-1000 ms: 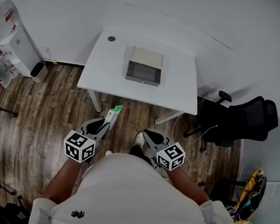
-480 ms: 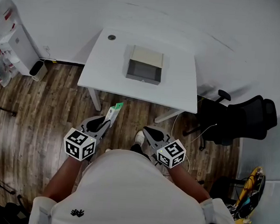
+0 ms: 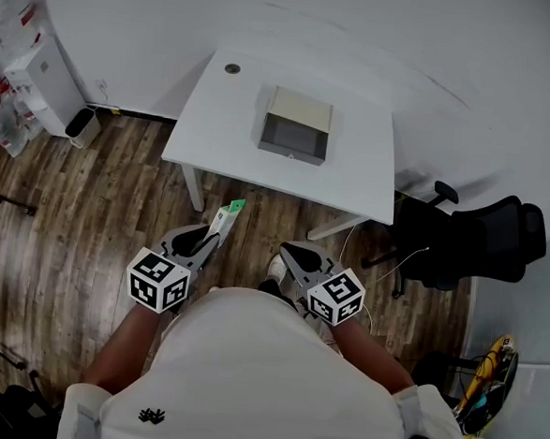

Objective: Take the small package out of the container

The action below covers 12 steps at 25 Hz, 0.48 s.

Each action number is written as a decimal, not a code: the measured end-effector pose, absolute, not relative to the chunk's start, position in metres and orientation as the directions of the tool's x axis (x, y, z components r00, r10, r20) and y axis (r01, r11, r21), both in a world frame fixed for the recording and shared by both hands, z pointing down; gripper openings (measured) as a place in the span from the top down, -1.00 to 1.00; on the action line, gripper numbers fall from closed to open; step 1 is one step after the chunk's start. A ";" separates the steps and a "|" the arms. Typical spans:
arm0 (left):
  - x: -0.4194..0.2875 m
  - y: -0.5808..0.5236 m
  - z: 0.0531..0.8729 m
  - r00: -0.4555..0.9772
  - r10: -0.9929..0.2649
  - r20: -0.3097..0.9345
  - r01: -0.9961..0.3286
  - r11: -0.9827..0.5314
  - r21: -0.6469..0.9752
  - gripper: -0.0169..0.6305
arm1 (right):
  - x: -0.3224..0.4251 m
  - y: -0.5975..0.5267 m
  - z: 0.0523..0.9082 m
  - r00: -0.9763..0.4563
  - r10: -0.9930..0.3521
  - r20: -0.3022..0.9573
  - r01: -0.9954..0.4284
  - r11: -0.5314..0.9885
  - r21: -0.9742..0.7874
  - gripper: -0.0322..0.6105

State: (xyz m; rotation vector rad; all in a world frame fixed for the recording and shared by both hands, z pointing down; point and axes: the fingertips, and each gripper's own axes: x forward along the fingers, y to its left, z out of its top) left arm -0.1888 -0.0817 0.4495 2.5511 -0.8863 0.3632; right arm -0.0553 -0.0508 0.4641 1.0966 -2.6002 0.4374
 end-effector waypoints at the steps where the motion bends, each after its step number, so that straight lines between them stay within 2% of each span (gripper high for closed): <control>1: -0.189 -0.081 0.450 0.763 -0.529 0.370 -0.637 -0.711 0.297 0.68 | -0.056 -0.051 0.464 -0.670 -0.642 0.373 -0.728 0.665 -0.164 0.88; 12: -0.191 -0.075 0.455 0.765 -0.518 0.382 -0.633 -0.714 0.299 0.68 | -0.057 -0.043 0.473 -0.665 -0.640 0.386 -0.734 0.656 -0.175 0.88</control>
